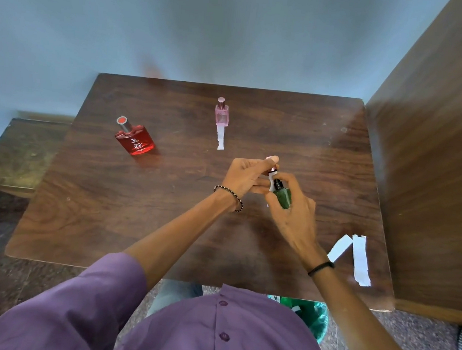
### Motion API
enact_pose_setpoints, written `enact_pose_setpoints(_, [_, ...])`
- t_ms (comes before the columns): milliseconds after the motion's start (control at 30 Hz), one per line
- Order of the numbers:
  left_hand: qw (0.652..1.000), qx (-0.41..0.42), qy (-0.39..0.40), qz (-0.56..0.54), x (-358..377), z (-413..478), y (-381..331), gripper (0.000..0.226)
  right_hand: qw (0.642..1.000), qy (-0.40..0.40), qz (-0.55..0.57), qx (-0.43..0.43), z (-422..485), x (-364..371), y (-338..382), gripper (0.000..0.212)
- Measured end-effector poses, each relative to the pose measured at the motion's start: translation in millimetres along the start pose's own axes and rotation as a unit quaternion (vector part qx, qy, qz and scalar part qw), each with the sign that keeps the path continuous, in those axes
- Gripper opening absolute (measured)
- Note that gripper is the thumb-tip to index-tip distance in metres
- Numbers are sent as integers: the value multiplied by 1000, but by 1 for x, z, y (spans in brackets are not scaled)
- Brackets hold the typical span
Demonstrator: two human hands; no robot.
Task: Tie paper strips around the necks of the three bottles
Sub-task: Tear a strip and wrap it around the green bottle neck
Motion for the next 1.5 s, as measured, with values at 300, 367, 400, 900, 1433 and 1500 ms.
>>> enact_pose_setpoints(300, [999,12,2,39,-4,0,1,37,993,-21,56,98,-5,-18,-26,39])
enact_pose_setpoints(367, [999,11,3,36,-4,1,2,36,992,-19,71,100,-5,-18,-28,40])
enact_pose_setpoints(400, [999,10,3,30,-4,0,2,36,992,-14,77,99,-5,-16,-28,39])
enact_pose_setpoints(900, [999,26,8,26,2,-5,-1,39,979,23,171,110,-1,-8,-4,28])
enact_pose_setpoints(1433, [998,24,56,0,6,-5,-3,30,989,-17,125,77,8,-12,-5,30])
enact_pose_setpoints(1500, [998,30,63,11,7,-6,-7,32,980,-18,175,88,7,-12,-3,28])
Point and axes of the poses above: each hand's wrist, its own z-axis towards the middle knuckle, its own x-axis out of the palm, y = z × x, the point moved 10 cm from there along z, towards the middle knuckle, and after that the axes turned 4 degrees about -z, right-handed, at the moved point
